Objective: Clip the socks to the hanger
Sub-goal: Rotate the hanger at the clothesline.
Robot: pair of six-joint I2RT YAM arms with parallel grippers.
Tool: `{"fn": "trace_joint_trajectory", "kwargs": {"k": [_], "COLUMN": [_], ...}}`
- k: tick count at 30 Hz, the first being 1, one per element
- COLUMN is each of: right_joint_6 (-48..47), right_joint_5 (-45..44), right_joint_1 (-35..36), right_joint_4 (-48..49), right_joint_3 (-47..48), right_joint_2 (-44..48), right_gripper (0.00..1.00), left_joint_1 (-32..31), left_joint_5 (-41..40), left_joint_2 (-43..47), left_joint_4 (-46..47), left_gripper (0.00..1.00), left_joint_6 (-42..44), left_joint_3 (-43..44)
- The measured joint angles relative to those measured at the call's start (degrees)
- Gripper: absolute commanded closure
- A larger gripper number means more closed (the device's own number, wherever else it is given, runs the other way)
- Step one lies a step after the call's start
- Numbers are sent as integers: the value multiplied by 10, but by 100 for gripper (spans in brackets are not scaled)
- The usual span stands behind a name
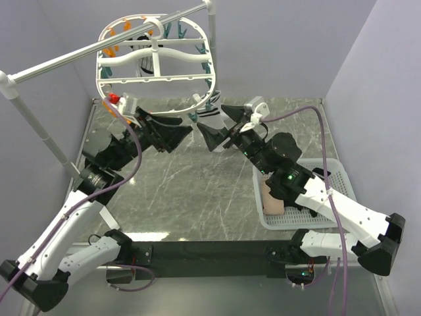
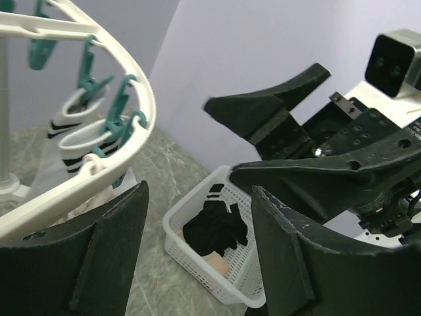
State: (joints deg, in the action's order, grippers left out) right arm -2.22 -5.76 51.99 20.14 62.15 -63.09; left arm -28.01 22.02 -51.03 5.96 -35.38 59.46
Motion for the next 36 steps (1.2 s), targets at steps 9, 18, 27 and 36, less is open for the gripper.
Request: {"fn": "trace_joint_trajectory", "kwargs": {"k": [9, 18, 27, 36], "right_joint_6": [5, 8, -14, -19], "right_joint_5": [-63, -130, -195, -198], "right_joint_1": [0, 1, 2, -27], "right_joint_4": [-16, -43, -70, -75], "right_joint_3": [54, 107, 132, 132], "right_joint_2": [-79, -137, -159, -153], "right_gripper": [6, 6, 5, 5], "left_joint_1": [-71, -71, -71, -71], "left_joint_5": [-108, -243, -480, -553], "left_joint_2": [-18, 90, 152, 122], "left_joint_4": [-83, -210, -317, -345], "left_gripper": [28, 26, 25, 27], "left_joint_6": [57, 60, 57, 71], "left_joint_3": [58, 95, 134, 134]}}
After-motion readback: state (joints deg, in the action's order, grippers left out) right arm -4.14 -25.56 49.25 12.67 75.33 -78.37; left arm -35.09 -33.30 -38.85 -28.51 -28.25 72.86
